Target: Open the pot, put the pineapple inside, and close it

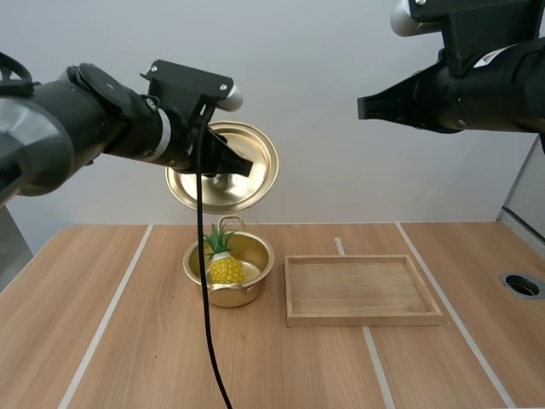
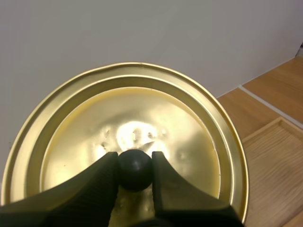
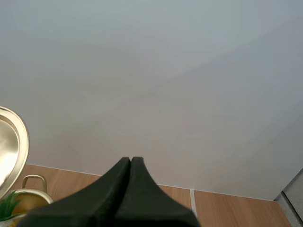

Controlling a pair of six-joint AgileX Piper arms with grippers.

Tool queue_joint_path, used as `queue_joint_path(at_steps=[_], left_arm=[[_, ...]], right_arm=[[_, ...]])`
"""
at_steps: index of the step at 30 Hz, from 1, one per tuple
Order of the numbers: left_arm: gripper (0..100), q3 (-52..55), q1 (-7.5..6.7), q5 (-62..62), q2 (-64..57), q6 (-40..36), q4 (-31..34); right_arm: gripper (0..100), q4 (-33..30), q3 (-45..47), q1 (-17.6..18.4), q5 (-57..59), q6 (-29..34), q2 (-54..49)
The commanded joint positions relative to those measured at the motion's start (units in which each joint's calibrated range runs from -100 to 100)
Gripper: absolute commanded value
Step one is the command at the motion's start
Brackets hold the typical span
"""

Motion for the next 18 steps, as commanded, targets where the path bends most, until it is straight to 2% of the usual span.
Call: queue_joint_path(at_steps=[1,13,18], left_arm=[[0,2.6,-0.11,-3.4,-0.2,1.0,-1.3],[0,11.8,-0.11,-8.1,-0.2,8.2,-7.8],[0,12.4,-0.11,-9.8,1.5,8.8,-8.5]], right_arm=[[0,0.5,0.1,-0.3,0.0,0.1,-0.4],[0,0.6,0.1,-0.3,0.2,0.1,-0.4],[0,3.0,0.1,-0.3,0.9,0.1,-0.4]])
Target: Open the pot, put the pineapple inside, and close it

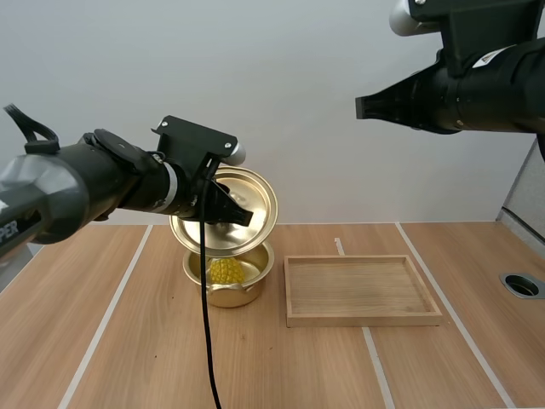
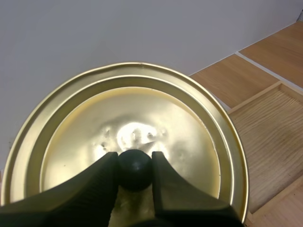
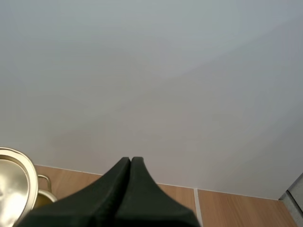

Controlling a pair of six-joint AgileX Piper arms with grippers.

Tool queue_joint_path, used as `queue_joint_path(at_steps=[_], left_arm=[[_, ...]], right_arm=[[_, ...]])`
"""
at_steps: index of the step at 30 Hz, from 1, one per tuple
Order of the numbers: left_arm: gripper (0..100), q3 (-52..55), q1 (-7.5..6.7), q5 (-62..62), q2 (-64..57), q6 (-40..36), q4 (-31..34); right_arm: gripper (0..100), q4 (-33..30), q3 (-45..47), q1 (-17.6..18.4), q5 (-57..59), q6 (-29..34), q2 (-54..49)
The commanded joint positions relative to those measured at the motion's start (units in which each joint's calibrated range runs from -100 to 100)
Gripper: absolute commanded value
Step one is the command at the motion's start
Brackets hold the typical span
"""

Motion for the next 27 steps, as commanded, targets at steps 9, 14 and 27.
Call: queue_joint_path(at_steps=[9,14,27], left_arm=[[0,0.2,-0.11,-4.3,8.9,3.1,-2.6],[0,0.2,-0.11,-5.3,12.5,7.1,-6.3],[0,-0.1,-0.11,-6.3,17.5,11.3,-9.7]], right_arm=[[0,2.3,0.1,-0.3,0.7,0.1,-0.4],[0,2.3,0.1,-0.3,1.3,0.1,-0.4],[0,2.2,0.1,-0.3,1.3,0.1,-0.4]])
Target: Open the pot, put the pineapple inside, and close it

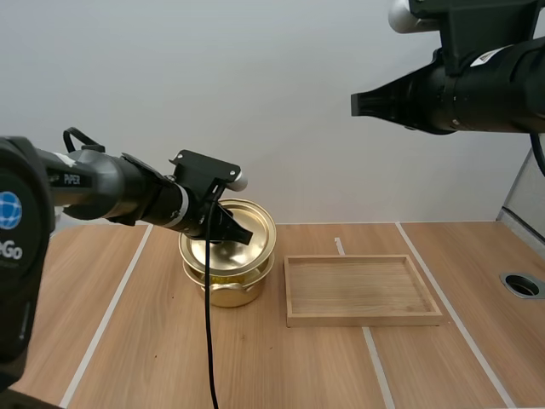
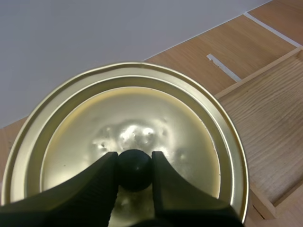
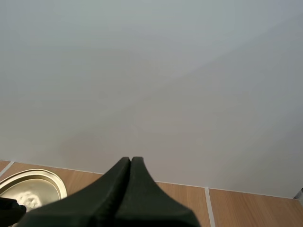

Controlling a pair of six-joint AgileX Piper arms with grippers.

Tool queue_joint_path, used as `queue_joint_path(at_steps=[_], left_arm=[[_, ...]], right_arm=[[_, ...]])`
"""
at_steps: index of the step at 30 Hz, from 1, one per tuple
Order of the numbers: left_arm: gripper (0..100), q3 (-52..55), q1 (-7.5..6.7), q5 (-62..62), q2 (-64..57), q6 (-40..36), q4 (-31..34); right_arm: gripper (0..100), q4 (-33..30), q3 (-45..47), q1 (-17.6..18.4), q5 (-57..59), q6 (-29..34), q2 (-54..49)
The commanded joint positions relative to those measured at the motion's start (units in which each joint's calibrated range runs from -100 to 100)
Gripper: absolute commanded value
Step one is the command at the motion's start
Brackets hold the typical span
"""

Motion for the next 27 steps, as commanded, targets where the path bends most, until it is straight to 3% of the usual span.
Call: queue_joint_path(at_steps=[1,27], left_arm=[[0,-0.1,-0.11,-1.9,0.7,1.5,-2.3],[0,-0.1,-0.11,-0.6,12.0,3.8,-2.2]], right_arm=[[0,0.1,0.1,-0.3,0.2,0.1,-0.4],[0,0.1,0.1,-0.3,2.2,0.1,-0.4]])
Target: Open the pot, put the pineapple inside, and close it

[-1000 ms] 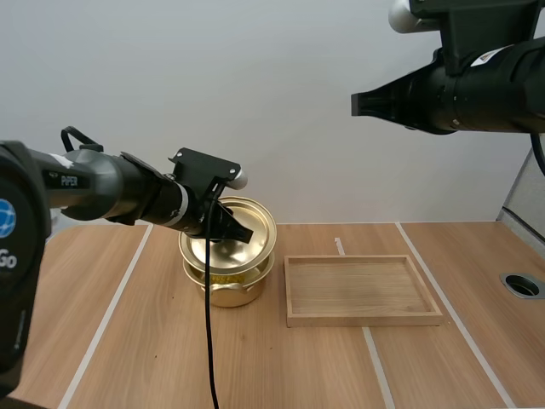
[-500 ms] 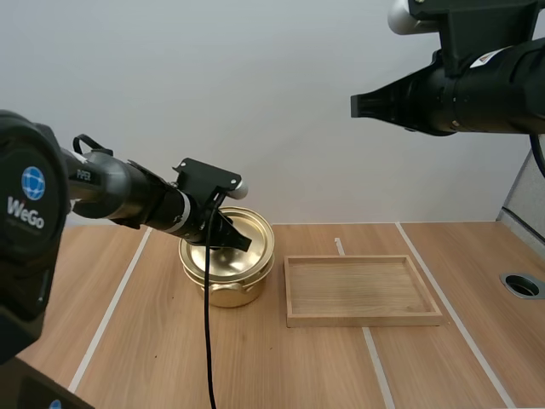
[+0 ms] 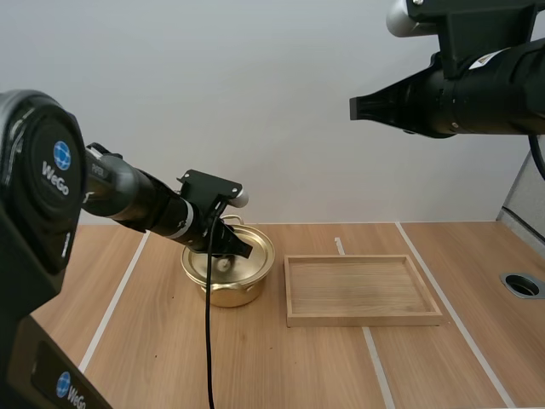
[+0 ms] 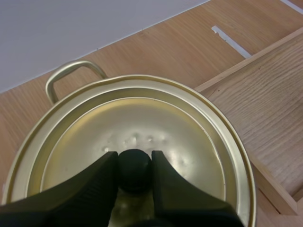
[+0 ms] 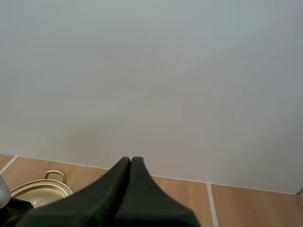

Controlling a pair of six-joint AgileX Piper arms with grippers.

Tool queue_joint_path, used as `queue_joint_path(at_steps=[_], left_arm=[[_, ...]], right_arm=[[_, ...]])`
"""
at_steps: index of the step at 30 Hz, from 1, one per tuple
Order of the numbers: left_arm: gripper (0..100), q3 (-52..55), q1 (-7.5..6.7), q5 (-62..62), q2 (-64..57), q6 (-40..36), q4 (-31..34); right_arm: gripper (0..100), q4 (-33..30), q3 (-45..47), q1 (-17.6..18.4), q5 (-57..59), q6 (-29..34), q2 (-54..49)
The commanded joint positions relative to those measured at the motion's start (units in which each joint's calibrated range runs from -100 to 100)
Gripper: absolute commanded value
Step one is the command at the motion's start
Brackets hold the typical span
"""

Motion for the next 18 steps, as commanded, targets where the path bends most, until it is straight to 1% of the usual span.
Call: queue_joint_path(at_steps=[1,18], left_arm=[[0,0.2,-0.11,1.1,2.2,0.3,0.8],[0,0.2,-0.11,1.1,4.1,0.3,1.0]], right_arm=[[0,0.1,0.1,-0.3,-0.4,0.1,-0.4],[0,0.1,0.1,-0.3,-0.4,0.1,-0.4]])
